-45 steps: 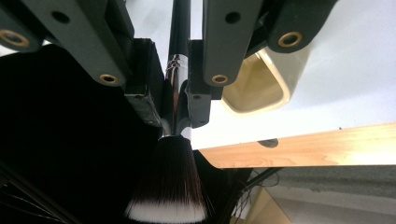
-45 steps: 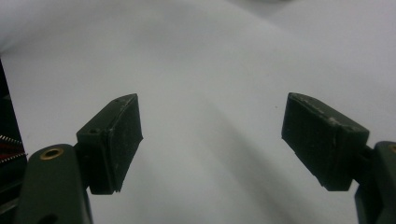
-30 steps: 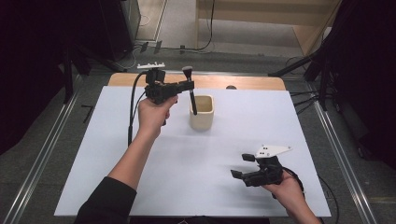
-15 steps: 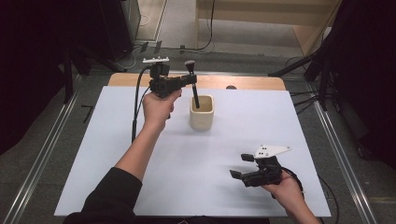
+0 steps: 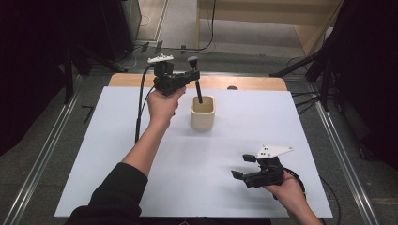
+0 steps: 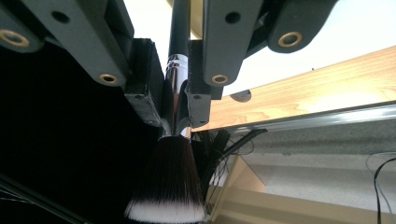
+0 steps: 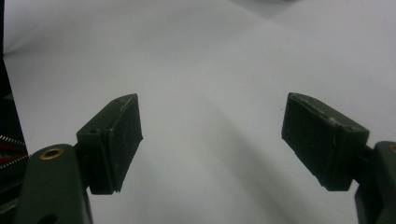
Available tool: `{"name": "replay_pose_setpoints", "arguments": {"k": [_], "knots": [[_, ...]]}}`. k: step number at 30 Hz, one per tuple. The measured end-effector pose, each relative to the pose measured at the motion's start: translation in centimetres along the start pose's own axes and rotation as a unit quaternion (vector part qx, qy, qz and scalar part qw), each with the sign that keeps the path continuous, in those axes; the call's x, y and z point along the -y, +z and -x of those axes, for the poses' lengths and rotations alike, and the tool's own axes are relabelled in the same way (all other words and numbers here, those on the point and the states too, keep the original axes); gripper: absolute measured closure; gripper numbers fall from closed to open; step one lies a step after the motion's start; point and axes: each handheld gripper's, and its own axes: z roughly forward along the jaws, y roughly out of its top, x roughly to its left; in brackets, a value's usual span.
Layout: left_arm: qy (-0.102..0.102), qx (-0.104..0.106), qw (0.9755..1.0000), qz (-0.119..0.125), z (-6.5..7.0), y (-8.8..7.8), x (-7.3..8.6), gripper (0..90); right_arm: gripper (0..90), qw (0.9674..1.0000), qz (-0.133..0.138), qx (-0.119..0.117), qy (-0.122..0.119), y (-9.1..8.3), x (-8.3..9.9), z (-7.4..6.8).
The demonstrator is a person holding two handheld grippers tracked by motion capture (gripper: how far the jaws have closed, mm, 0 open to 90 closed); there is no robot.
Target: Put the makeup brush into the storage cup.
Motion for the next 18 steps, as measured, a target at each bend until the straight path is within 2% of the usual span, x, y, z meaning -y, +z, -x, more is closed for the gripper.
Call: {"name": "replay_pose_setpoints", "arguments": {"k": [5, 18], "knots": [[0.0, -0.004, 1.0, -0.005, -0.3, 0.6, 0.3, 78.5, 21.2, 1.0, 0.0, -0.002, 0.0, 0.1, 0.0, -0.1], [0.015, -0.008, 0.9998, -0.014, -0.1, 1.9, 1.3, 78.4, 21.3, 1.0, 0.002, -0.005, -0.001, 0.2, -0.1, -0.2]]}}
